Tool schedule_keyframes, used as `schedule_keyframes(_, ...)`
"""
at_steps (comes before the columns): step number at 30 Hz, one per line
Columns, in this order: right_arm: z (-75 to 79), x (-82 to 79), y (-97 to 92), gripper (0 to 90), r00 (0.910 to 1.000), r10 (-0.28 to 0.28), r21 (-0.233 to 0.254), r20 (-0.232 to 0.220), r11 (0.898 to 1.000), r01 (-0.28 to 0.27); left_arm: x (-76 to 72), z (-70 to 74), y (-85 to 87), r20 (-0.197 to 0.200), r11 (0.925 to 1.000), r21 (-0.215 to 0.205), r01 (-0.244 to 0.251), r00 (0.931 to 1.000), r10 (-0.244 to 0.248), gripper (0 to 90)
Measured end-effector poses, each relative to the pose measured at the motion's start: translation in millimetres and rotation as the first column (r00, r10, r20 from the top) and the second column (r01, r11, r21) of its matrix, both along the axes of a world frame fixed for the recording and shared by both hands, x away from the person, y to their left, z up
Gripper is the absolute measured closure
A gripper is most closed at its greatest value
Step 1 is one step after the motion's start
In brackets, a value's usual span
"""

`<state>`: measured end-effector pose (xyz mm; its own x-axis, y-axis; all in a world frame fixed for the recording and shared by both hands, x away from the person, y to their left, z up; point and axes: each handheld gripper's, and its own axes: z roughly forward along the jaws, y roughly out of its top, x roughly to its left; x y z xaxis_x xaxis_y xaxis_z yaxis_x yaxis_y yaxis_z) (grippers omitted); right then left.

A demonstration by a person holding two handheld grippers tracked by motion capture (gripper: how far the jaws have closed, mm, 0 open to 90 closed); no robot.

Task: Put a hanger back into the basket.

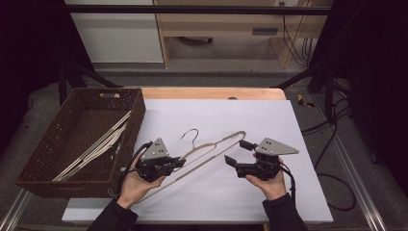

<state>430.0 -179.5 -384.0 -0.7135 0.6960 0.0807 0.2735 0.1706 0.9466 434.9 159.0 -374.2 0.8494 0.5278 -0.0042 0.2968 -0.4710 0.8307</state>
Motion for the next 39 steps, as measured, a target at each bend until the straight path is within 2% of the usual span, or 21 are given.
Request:
schedule_keyframes(6,-2.9,0.1,-22.5,12.6,0.9974,-0.071,0.020,-0.008,0.997,0.071,-4.6,13.1,7.0,0.028,0.9994,-0.029,-0.021,0.9994,0.022,86.7)
schedule_keyframes(8,-5.1,0.0,-29.8,10.3,0.9955,-0.093,0.009,-0.017,0.996,0.093,-7.5,19.6,10.0,0.038,0.9989,-0.042,-0.022,0.9990,0.023,86.7)
schedule_keyframes(12,-9.6,0.5,-40.2,9.0,0.9895,-0.141,0.018,-0.034,0.990,0.141,-15.4,35.6,16.8,0.072,0.9974,-0.069,-0.021,0.9970,0.026,86.7)
schedule_keyframes(15,-12.3,1.5,-44.5,7.5,0.9854,-0.165,0.014,-0.042,0.986,0.166,-19.1,47.2,21.8,0.087,0.9959,-0.088,-0.019,0.9959,0.027,86.7)
schedule_keyframes(22,-14.0,1.8,-49.4,5.8,0.9823,-0.182,0.003,-0.047,0.983,0.182,-21.2,75.6,35.1,0.128,0.9950,-0.095,-0.029,0.9909,0.041,86.7)
schedule_keyframes(31,-12.9,0.8,-53.1,5.1,0.9796,-0.196,0.005,-0.047,0.981,0.196,-11.3,112.2,63.7,0.173,0.9939,-0.081,-0.074,0.9810,0.087,86.8)
schedule_keyframes(36,-12.4,0.5,-55.6,4.9,0.9783,-0.203,0.006,-0.042,0.979,0.204,-1.3,127.2,89.0,0.182,0.9902,-0.092,-0.105,0.9759,0.120,86.8)
schedule_keyframes(39,-12.9,0.7,-56.2,4.9,0.9780,-0.205,0.006,-0.039,0.979,0.205,6.8,131.8,106.2,0.186,0.9864,-0.088,-0.139,0.9705,0.153,86.7)
